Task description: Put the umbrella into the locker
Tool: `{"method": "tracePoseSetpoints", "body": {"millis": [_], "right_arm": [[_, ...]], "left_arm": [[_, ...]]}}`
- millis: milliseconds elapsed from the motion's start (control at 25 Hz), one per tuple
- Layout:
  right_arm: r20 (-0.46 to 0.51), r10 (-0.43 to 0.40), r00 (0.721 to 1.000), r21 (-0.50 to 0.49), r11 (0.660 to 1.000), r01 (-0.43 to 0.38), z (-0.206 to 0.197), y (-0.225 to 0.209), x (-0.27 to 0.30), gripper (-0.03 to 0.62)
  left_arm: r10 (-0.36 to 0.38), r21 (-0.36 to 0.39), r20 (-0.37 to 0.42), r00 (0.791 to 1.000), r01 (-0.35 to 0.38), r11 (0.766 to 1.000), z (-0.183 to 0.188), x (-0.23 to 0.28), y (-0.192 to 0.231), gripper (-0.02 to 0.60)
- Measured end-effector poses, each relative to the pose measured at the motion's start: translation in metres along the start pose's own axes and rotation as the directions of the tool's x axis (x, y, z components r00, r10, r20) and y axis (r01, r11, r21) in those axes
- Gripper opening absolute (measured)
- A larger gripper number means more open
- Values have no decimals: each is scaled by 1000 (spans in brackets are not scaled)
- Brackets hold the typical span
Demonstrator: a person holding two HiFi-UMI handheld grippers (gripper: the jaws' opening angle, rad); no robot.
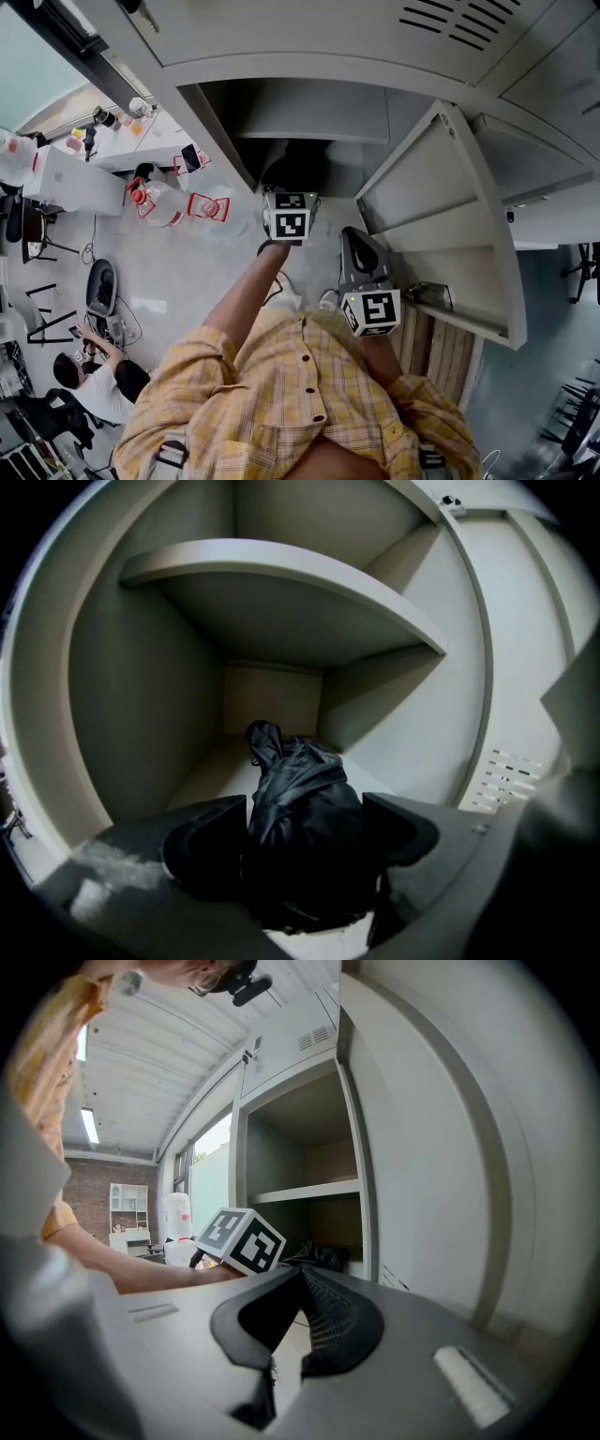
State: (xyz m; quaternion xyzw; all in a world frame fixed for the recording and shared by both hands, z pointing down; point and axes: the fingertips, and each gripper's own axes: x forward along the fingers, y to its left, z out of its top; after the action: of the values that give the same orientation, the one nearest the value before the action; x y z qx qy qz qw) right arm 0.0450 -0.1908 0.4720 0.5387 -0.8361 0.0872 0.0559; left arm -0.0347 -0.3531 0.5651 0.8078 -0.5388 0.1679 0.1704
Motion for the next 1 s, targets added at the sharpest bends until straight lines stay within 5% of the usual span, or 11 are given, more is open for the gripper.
{"method": "tracePoseSetpoints", "body": {"millis": [560, 1000], "right_arm": [[10, 26, 1000, -9, 1000, -26, 3, 16, -14, -2], [18, 30, 999, -14, 999, -30, 8, 22, -20, -2]], "left_arm": [[-4, -58, 84, 996, 9, 998, 15, -67, 0, 379], [45, 20, 177, 983, -50, 999, 18, -127, -6, 126]]}}
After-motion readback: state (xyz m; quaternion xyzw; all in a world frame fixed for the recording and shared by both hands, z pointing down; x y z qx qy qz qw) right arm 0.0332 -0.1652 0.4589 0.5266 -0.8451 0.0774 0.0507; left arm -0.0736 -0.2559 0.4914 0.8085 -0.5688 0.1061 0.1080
